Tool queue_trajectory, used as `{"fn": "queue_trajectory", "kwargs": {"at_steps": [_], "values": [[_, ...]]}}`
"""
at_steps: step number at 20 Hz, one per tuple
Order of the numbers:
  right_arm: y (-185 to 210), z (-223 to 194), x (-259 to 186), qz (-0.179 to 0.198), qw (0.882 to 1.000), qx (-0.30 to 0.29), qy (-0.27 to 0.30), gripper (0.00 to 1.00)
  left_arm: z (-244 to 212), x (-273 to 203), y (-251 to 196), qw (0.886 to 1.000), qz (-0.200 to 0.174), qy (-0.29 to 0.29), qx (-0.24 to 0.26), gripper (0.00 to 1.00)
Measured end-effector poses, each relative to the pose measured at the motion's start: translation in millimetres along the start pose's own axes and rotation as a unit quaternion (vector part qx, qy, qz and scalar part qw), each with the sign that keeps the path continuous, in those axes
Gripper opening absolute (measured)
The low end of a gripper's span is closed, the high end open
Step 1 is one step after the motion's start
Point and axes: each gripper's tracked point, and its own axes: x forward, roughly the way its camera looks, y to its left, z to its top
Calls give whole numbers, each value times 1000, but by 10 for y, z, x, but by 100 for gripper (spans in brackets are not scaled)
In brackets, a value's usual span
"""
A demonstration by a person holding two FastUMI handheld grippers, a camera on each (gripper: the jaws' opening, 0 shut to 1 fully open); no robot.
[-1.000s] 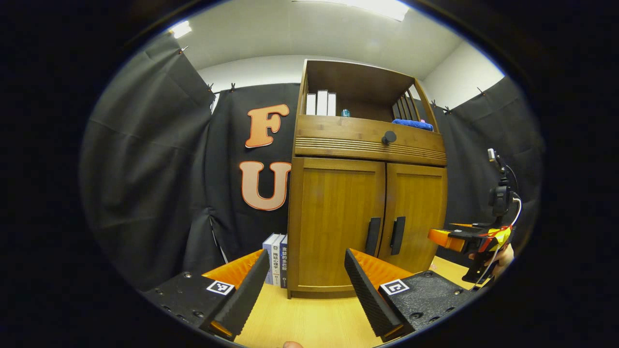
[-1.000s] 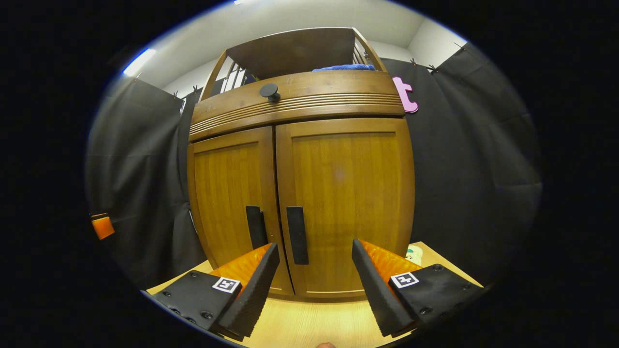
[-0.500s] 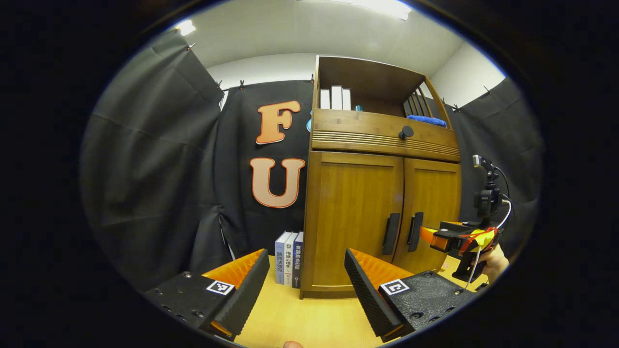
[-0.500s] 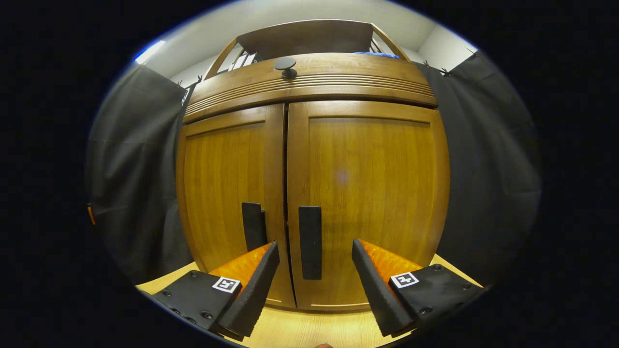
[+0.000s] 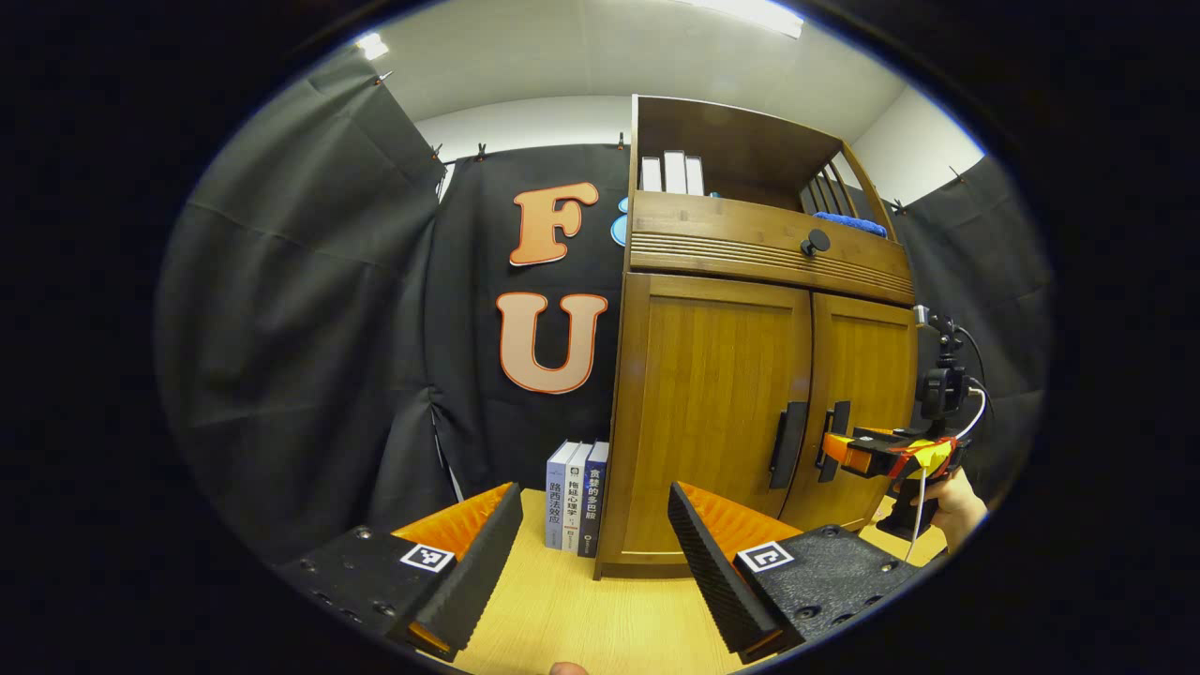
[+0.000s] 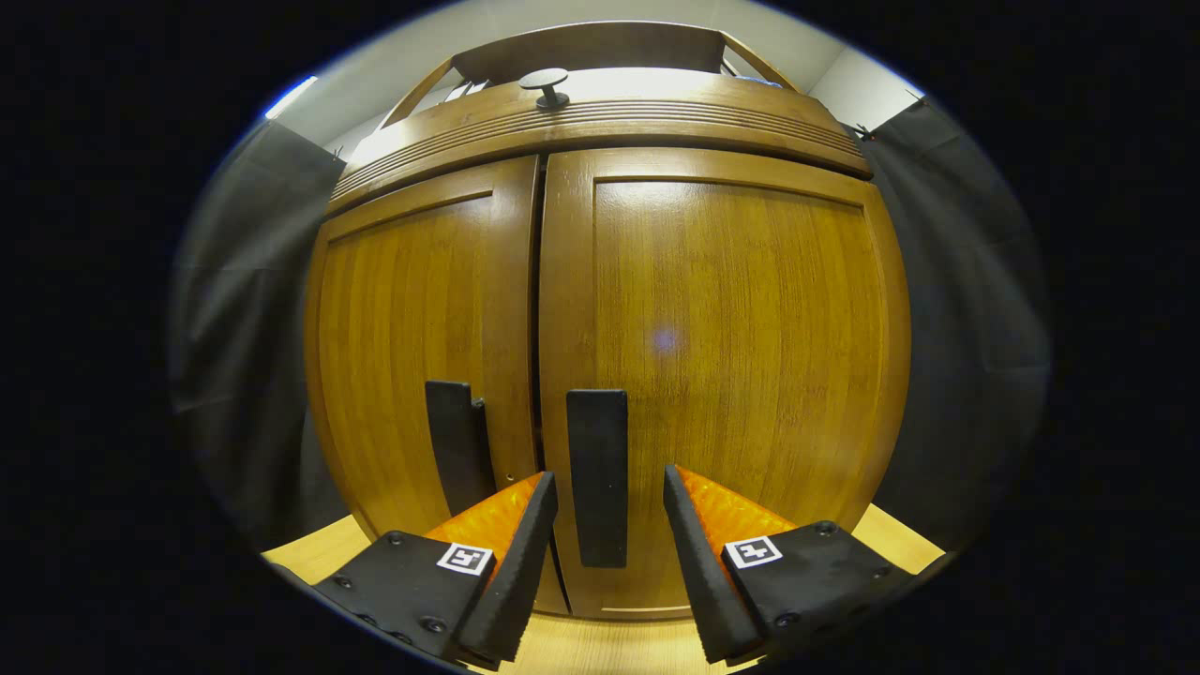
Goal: Open the right door of the double-door shoe cabinet with the right hand, and open the left door with the left hand.
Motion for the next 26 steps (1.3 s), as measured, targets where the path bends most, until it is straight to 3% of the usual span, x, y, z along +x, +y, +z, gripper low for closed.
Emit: {"fn": "queue_trajectory", "kwargs": {"at_steps": [1,2,7,9,11,12,15,18,19,20,21,22,23,25,26], "values": [[12,3,37,2,1000,2,-2,76,-4,21,-6,1000,-1,0,-1,95],[13,12,70,0,1000,0,-3,65,-15,11,-4,1000,-2,0,-1,98],[68,-15,174,4,1000,-11,-3,54,-11,24,-13,1000,-2,2,0,92],[73,-40,189,4,1000,-7,1,48,-13,15,-25,1000,-3,2,2,95],[12,-62,161,-5,1000,-5,7,52,13,-5,-35,1000,-3,1,5,95],[28,-56,216,-3,1000,2,4,35,4,-8,-41,1000,-4,1,5,95],[31,-80,212,0,1000,3,9,35,0,-59,-83,1000,-5,5,3,92],[14,-76,51,8,1000,9,13,36,-6,-112,-171,1000,-12,7,7,95],[10,-80,-20,13,1000,12,13,30,13,-154,-202,1000,-14,6,7,95],[-8,-87,-106,18,1000,15,15,30,24,-236,-237,1000,-17,6,8,95],[-31,-100,-202,22,999,18,18,36,40,-299,-274,1000,-19,5,8,92],[-56,-105,-317,26,999,16,19,30,56,-350,-302,1000,-22,4,8,95],[-85,-96,-421,31,999,23,20,36,66,-393,-338,1000,-24,4,7,95],[-111,-118,-528,36,999,23,16,24,116,-490,-382,1000,-27,0,9,94],[-138,-103,-605,34,999,18,12,24,150,-542,-406,1000,-29,-2,11,93]]}}
